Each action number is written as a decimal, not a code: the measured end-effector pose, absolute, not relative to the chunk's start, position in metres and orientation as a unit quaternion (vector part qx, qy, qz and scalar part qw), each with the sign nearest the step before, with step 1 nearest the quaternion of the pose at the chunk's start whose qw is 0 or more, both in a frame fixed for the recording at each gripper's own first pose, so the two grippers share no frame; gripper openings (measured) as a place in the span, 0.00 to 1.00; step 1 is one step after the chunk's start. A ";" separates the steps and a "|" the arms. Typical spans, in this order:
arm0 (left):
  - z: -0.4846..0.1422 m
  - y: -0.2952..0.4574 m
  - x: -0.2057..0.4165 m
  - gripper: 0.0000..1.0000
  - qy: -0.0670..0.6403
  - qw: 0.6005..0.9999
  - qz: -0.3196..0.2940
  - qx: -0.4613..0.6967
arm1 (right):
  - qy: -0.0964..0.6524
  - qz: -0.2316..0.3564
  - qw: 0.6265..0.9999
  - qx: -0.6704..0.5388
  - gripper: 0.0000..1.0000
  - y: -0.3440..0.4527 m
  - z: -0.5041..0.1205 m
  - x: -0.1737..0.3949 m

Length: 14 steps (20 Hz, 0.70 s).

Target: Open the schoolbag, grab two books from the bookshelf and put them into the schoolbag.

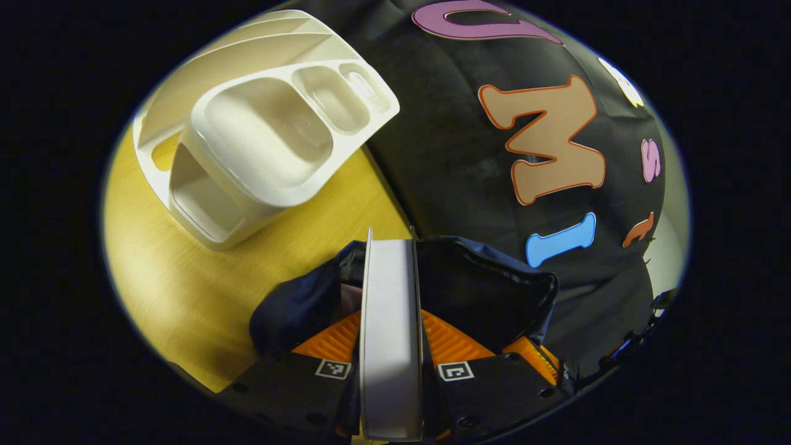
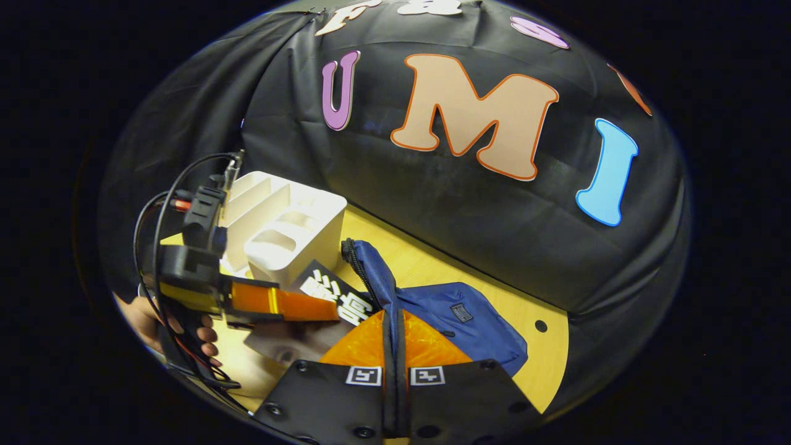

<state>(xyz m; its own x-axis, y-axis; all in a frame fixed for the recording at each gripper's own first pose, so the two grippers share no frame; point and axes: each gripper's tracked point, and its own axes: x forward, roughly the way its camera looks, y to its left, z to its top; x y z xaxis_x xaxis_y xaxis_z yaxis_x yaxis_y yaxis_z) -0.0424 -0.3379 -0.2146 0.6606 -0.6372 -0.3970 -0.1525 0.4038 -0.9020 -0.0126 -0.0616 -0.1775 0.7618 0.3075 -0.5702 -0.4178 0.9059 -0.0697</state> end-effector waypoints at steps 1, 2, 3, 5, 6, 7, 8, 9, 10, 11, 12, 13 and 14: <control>-0.217 -0.343 -0.040 0.39 0.377 0.746 -0.165 -0.523 | 0.285 0.199 0.933 -0.098 0.03 -0.059 -0.176 -0.014; -0.220 -0.348 -0.038 0.37 0.377 0.745 -0.167 -0.524 | 0.284 0.202 0.932 -0.099 0.03 -0.059 -0.176 -0.015; -0.220 -0.353 -0.037 0.39 0.378 0.745 -0.169 -0.523 | 0.284 0.206 0.931 -0.099 0.03 -0.057 -0.176 -0.016; -0.224 -0.362 -0.034 0.36 0.377 0.744 -0.172 -0.524 | 0.285 0.213 0.929 -0.097 0.03 -0.053 -0.176 -0.019; -0.225 -0.366 -0.032 0.37 0.378 0.743 -0.175 -0.524 | 0.286 0.217 0.929 -0.094 0.03 -0.052 -0.176 -0.020; -0.227 -0.371 -0.031 0.38 0.378 0.742 -0.176 -0.525 | 0.287 0.220 0.928 -0.093 0.03 -0.051 -0.176 -0.022; -0.227 -0.376 -0.030 0.36 0.378 0.740 -0.178 -0.527 | 0.288 0.223 0.927 -0.092 0.03 -0.049 -0.176 -0.022; -0.229 -0.382 -0.027 0.36 0.378 0.739 -0.180 -0.527 | 0.288 0.226 0.926 -0.091 0.03 -0.048 -0.175 -0.023; -0.230 -0.388 -0.025 0.39 0.378 0.739 -0.183 -0.527 | 0.288 0.228 0.926 -0.091 0.03 -0.047 -0.175 -0.024; -0.232 -0.392 -0.024 0.36 0.378 0.740 -0.185 -0.525 | 0.288 0.230 0.925 -0.091 0.03 -0.047 -0.176 -0.024; -0.233 -0.397 -0.024 0.39 0.378 0.739 -0.189 -0.524 | 0.289 0.232 0.925 -0.090 0.03 -0.046 -0.177 -0.025; -0.234 -0.401 -0.023 0.39 0.377 0.738 -0.191 -0.525 | 0.290 0.232 0.924 -0.088 0.03 -0.046 -0.177 -0.024; -0.236 -0.404 -0.021 0.39 0.377 0.738 -0.194 -0.525 | 0.291 0.231 0.924 -0.086 0.03 -0.046 -0.177 -0.026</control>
<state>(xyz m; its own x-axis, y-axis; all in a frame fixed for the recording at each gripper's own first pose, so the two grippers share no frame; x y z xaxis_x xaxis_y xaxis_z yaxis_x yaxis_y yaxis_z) -0.0213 -0.4039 -0.2361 0.6404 -0.6829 -0.3515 -0.1090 0.3722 -0.9217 -0.0258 -0.0465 -0.1773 0.7238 0.3768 -0.5781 -0.4775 0.8783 -0.0254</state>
